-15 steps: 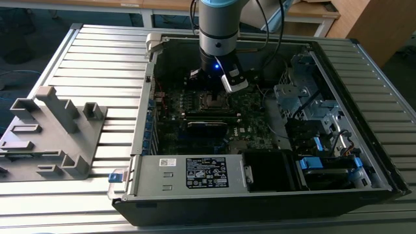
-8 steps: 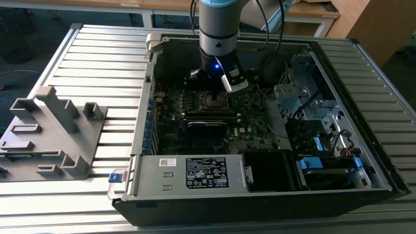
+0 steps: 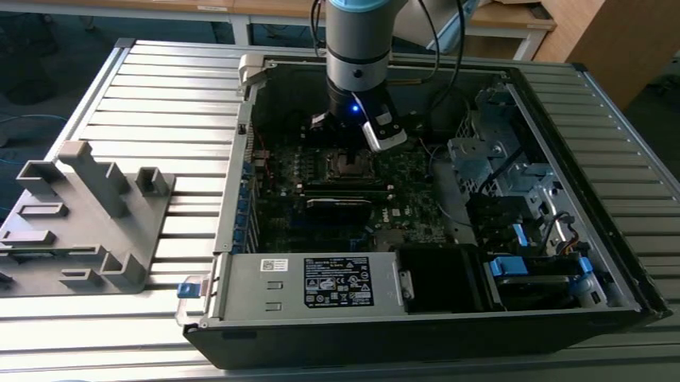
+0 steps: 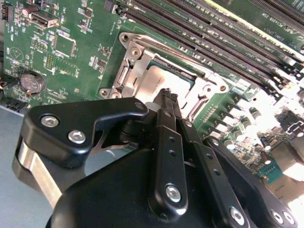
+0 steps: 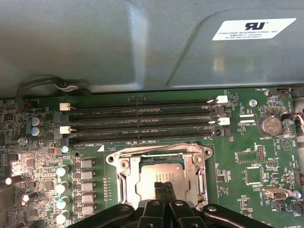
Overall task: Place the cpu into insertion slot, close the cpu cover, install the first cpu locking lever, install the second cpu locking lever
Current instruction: 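Install the second cpu locking lever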
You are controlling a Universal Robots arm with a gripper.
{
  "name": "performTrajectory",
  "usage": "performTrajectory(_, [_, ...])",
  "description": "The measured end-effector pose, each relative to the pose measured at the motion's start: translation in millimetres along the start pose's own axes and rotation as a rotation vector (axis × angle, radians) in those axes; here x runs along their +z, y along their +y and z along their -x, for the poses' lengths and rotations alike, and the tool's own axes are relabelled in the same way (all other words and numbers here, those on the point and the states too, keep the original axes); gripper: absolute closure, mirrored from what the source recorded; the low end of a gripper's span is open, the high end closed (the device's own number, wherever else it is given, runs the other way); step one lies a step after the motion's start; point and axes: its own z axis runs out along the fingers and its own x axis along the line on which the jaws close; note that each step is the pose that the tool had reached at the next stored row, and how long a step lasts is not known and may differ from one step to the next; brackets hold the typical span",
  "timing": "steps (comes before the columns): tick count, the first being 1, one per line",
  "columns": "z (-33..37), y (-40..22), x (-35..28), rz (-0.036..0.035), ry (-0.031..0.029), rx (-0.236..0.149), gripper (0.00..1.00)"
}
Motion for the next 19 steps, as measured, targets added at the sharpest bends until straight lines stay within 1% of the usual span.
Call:
performTrajectory(11, [0.8,0.1,0.0,0.0004,0.0004,-0.005,0.89])
performTrajectory(15, [0.9,0.2,-0.6,0.0005,0.0004,-0.005,0.89])
performTrajectory(17, [1.0,0.3,-2.4,0.0004,0.0005,-0.005,0.89])
performTrajectory(19, [1.0,0.3,-2.5,0.0004,0.0004,-0.005,0.89])
